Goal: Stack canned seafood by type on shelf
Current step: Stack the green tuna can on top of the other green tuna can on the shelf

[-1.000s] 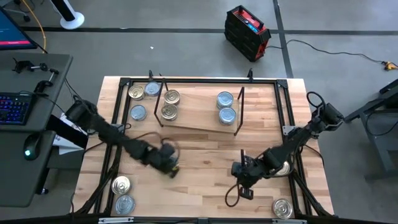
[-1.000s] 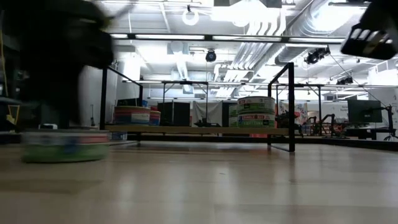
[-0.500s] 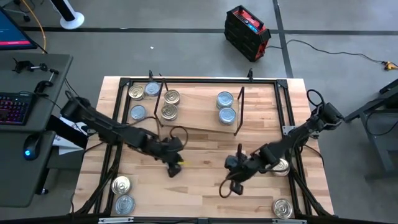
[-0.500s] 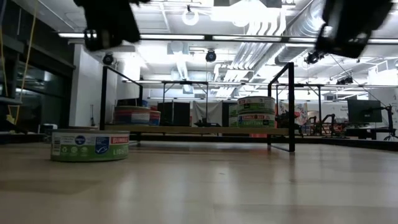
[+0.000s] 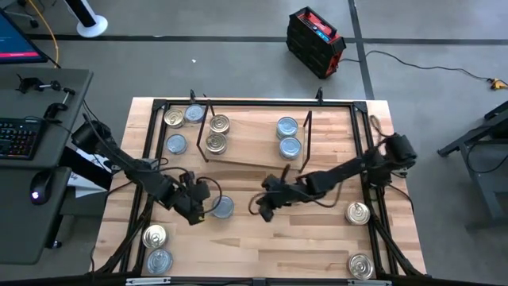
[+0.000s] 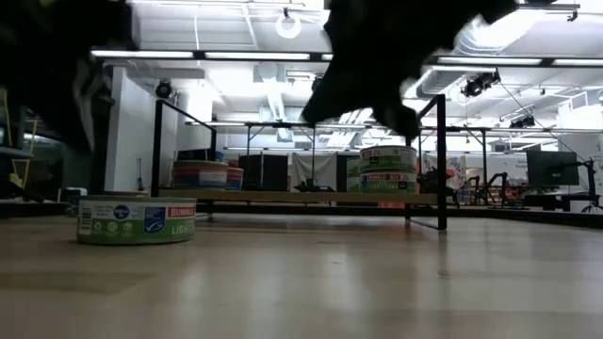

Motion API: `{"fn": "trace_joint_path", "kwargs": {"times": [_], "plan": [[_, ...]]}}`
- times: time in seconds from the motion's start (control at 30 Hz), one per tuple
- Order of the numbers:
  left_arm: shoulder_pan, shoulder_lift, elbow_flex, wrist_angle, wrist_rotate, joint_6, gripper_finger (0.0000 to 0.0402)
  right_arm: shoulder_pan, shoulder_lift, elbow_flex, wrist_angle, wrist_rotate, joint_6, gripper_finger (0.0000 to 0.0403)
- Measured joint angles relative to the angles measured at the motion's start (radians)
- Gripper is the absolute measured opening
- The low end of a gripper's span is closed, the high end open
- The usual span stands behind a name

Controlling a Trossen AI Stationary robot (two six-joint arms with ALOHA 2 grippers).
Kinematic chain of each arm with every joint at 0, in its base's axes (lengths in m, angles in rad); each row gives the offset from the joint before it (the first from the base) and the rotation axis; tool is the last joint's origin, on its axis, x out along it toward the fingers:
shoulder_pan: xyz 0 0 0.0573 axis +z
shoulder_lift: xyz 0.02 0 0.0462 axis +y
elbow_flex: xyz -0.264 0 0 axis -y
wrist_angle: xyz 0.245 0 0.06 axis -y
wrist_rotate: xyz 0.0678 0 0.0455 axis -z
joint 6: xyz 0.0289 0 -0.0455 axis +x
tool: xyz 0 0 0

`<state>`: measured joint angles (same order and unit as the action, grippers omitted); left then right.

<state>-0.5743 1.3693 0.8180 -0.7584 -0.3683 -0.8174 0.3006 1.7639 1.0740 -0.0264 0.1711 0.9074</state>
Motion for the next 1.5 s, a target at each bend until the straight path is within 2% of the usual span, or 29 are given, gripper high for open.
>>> {"fn": "trace_joint_path", "kwargs": {"times": [0.1, 0.27, 0.37, 0.5, 0.7, 0.9, 1.07, 1.17, 1.33, 1.4, 1.5], "plan": [[0.009, 0.0, -0.087, 0.154, -0.026, -0.018, 0.0, -0.044, 0.078, 0.0, 0.071, -0.02, 0.032, 0.0], [0.026, -0.001, -0.168, 0.306, -0.026, -0.024, 0.0, -0.088, 0.184, 0.0, 0.142, -0.112, 0.093, 0.0], [0.025, -0.001, -0.197, 0.361, -0.018, -0.025, 0.0, -0.091, 0.208, 0.0, 0.16, -0.126, 0.121, 0.0], [0.026, 0.021, -0.24, 0.529, -0.006, 0.004, 0.0, -0.087, 0.213, 0.0, 0.16, -0.126, 0.124, 0.0], [0.05, 0.129, -0.24, 0.743, -0.006, 0.081, 0.0, -0.082, 0.213, 0.0, 0.159, -0.139, 0.123, 0.0], [0.106, 0.257, -0.172, 0.883, 0.002, 0.163, 0.0, -0.073, 0.211, 0.0, 0.139, -0.245, 0.104, 0.0], [0.148, 0.369, -0.055, 0.877, 0.015, 0.268, 0.0, -0.038, 0.211, 0.0, 0.029, -0.269, 0.099, 0.0], [0.165, 0.396, 0.025, 0.764, 0.043, 0.314, 0.0, -0.014, 0.207, 0.003, -0.007, -0.254, 0.098, 0.0], [0.164, 0.317, 0.126, 0.452, 0.056, 0.296, 0.0, 0.022, 0.207, 0.003, -0.008, -0.225, 0.098, 0.0], [0.145, 0.256, 0.128, 0.404, 0.068, 0.288, 0.0, 0.038, 0.207, 0.003, -0.008, -0.218, 0.098, 0.0], [0.106, 0.184, 0.133, 0.419, 0.127, 0.28, 0.0, 0.06, 0.207, 0.002, 0.001, -0.205, 0.084, 0.0]]}}
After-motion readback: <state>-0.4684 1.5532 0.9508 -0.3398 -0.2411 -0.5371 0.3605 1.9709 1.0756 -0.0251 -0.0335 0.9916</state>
